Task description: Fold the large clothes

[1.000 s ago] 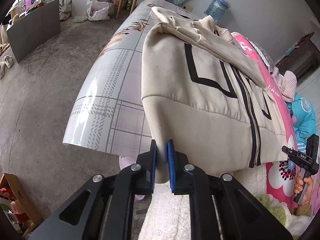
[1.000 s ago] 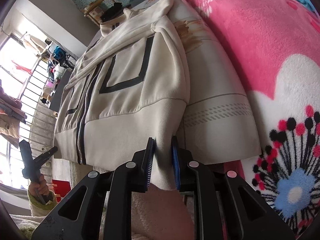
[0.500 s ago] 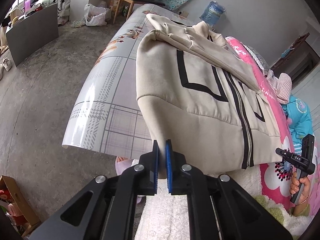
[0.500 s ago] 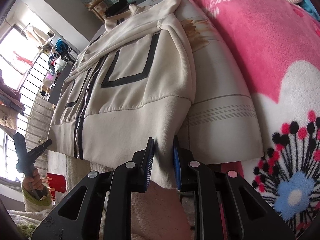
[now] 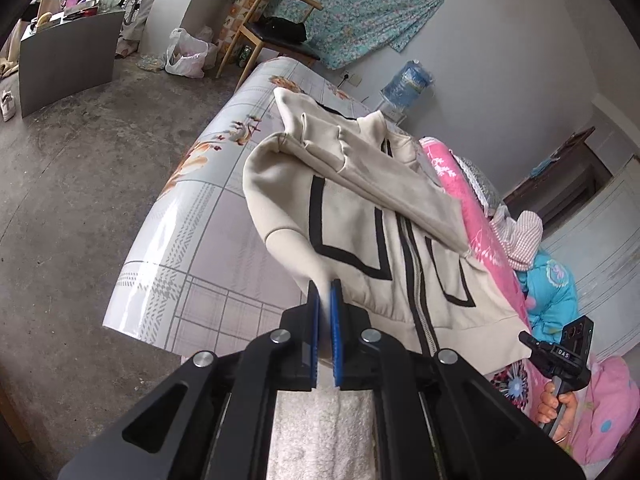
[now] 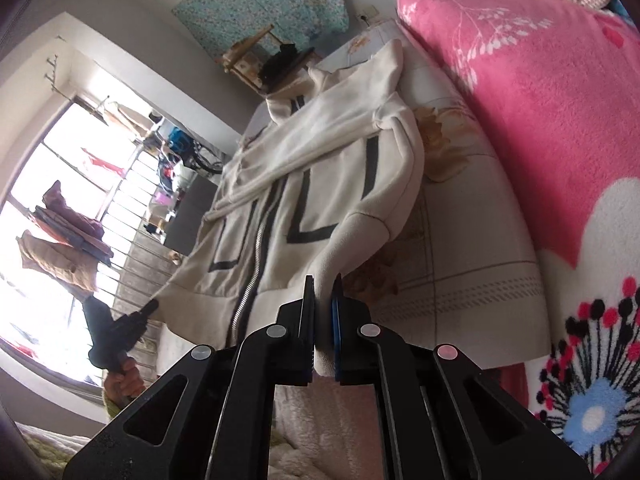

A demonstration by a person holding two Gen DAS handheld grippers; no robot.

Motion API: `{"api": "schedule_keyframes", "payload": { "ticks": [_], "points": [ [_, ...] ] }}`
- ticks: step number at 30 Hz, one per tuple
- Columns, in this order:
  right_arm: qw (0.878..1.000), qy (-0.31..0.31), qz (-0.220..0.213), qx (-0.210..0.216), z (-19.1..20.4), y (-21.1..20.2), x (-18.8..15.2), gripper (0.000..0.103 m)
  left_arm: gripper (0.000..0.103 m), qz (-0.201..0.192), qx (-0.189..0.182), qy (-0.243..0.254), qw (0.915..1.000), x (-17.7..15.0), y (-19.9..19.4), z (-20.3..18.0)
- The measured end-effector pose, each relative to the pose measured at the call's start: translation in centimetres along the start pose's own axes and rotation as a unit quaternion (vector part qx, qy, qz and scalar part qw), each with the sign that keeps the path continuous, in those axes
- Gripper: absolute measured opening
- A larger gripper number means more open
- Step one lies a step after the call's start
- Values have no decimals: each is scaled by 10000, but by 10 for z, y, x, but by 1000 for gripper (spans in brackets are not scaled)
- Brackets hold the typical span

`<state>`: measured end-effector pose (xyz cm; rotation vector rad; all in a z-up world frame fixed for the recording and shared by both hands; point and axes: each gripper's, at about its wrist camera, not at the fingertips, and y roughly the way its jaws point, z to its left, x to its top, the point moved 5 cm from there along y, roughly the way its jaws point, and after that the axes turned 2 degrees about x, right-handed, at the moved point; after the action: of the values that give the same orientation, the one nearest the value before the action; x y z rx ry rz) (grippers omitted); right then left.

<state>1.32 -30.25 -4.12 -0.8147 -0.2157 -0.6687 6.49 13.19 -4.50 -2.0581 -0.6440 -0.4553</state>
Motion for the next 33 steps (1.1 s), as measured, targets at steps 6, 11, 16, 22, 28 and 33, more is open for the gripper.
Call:
{"api": "schedule_keyframes", "payload": {
  "ticks": [6,11,16,22,28,33],
  "points": [
    [9952,694,-297,616,-12,5,36,4,5,-273,-277,-516,9979,33,13,2],
    [9917,900,-471,787,-16,22,68,4,5,-310,-342,-756,9961,68,37,2],
    [9883,1182,-613,742,-32,47,102,4,5,-242,-103,-751,9968,102,71,7],
    [9829,1646,-528,634,-68,85,120,19,10,-53,203,-625,9978,120,125,19],
    [9775,1746,-795,877,-76,73,118,61,42,-395,82,-878,9953,123,112,32],
    [9924,1017,-648,258,-57,51,100,61,42,-466,91,-673,9966,102,80,31]
  ]
}}
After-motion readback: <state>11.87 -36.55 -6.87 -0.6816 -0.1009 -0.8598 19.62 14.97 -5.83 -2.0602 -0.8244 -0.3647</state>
